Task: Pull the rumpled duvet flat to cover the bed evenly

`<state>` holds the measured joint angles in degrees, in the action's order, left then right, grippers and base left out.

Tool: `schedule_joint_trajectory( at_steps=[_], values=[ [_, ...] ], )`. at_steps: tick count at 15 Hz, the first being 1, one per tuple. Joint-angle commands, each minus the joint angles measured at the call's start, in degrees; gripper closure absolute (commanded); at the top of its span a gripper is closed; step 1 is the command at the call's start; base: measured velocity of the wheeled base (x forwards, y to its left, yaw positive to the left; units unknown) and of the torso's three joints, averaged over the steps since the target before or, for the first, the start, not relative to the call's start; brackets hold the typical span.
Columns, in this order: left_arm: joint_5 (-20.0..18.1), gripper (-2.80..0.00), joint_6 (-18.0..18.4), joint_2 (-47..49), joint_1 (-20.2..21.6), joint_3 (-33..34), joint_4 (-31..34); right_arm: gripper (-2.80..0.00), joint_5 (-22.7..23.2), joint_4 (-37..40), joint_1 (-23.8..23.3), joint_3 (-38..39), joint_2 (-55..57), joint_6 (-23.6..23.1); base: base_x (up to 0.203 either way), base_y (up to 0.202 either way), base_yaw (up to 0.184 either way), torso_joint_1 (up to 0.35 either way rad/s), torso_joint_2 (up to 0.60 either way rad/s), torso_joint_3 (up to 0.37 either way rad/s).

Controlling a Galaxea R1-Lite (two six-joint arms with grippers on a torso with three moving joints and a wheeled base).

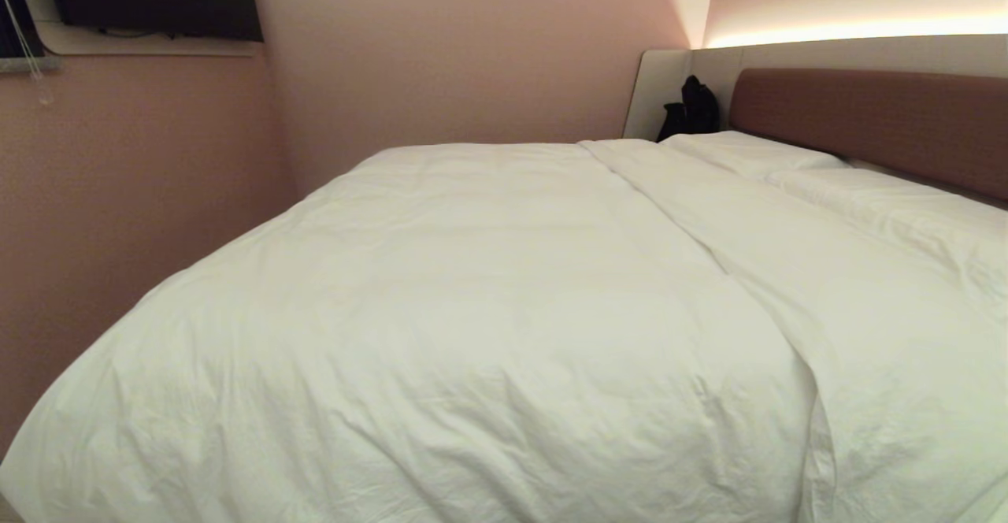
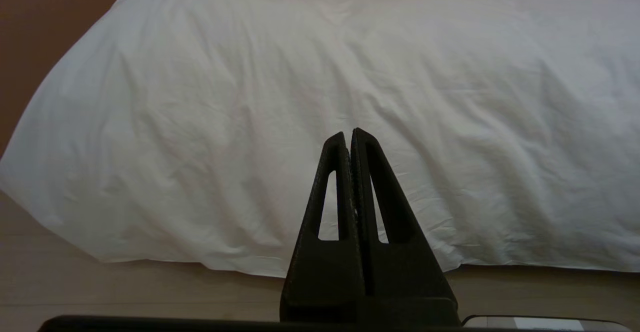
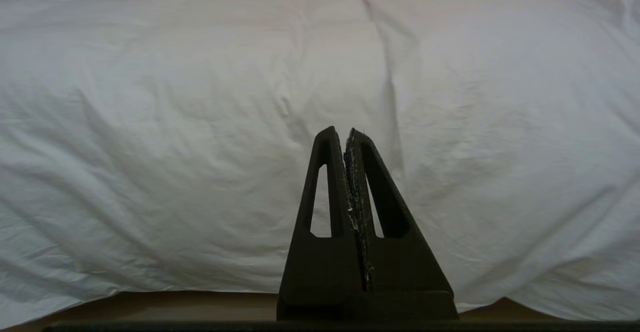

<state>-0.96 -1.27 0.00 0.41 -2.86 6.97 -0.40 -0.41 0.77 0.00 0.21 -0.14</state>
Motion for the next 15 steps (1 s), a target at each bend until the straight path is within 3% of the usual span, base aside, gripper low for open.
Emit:
schedule_joint_trajectory(
  at_steps=[1, 15],
  values=[
    [0.00, 0.00, -0.05, 0.05, 0.02, -0.04, 0.02, 0.00, -0.04, -0.02, 0.02, 0.00, -0.03, -0.04, 0.000, 0.199, -0.002, 0.010, 0.00, -0.002],
    [0.00, 0.00, 0.04, 0.00, 0.02, 0.05, 0.06, 0.00, -0.04, -0.02, 0.02, 0.00, -0.03, -0.04, 0.000, 0.195, 0.000, 0.003, 0.00, 0.002]
  ],
)
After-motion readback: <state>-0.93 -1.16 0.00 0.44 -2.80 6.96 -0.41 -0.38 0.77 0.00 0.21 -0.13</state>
